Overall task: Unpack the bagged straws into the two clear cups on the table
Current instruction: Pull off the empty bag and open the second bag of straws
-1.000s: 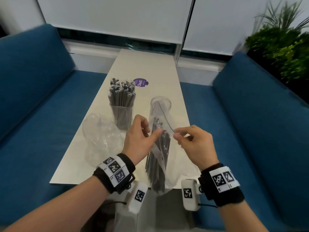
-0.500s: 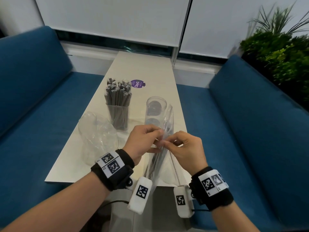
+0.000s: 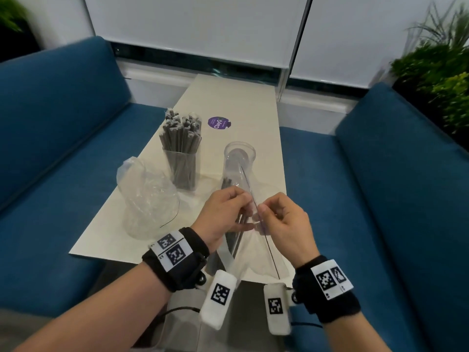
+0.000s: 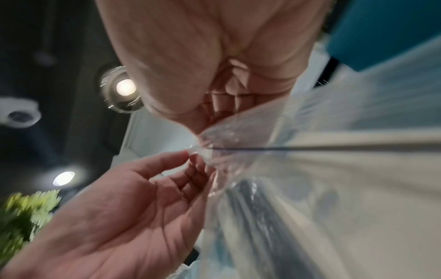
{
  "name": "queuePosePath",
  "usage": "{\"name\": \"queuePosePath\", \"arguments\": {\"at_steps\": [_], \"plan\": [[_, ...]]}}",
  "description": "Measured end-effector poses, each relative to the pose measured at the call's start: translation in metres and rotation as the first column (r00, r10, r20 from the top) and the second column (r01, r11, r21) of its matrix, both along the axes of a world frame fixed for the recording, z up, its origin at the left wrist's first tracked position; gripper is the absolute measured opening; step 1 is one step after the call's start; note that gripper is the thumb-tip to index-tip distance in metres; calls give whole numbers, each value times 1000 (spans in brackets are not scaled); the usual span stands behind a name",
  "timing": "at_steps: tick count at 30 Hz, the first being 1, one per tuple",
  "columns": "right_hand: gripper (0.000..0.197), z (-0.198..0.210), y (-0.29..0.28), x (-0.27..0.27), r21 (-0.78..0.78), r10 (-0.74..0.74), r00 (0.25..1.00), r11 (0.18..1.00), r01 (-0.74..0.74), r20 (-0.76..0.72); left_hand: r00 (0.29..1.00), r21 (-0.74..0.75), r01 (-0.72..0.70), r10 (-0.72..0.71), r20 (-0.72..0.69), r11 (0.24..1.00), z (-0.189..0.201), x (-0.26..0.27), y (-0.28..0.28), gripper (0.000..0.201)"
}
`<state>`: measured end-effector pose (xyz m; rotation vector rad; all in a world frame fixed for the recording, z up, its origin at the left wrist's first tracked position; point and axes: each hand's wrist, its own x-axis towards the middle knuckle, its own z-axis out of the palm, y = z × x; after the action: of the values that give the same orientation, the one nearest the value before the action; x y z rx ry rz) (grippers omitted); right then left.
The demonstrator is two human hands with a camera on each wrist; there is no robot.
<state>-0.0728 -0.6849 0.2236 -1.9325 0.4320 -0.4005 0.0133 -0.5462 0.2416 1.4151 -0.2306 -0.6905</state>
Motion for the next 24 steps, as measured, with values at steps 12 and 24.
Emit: {"name": "queuePosePath", "arguments": {"at_steps": [12,24], "plan": [[25,-3,-7,5,232,10,999,973,-3,-31,993,51,19,-24,113,999,-1,12,0,23],[13,2,5,22,13,-169,983,985,170,-75,996,67,78,-80,30,995,7,59,43,29]]}}
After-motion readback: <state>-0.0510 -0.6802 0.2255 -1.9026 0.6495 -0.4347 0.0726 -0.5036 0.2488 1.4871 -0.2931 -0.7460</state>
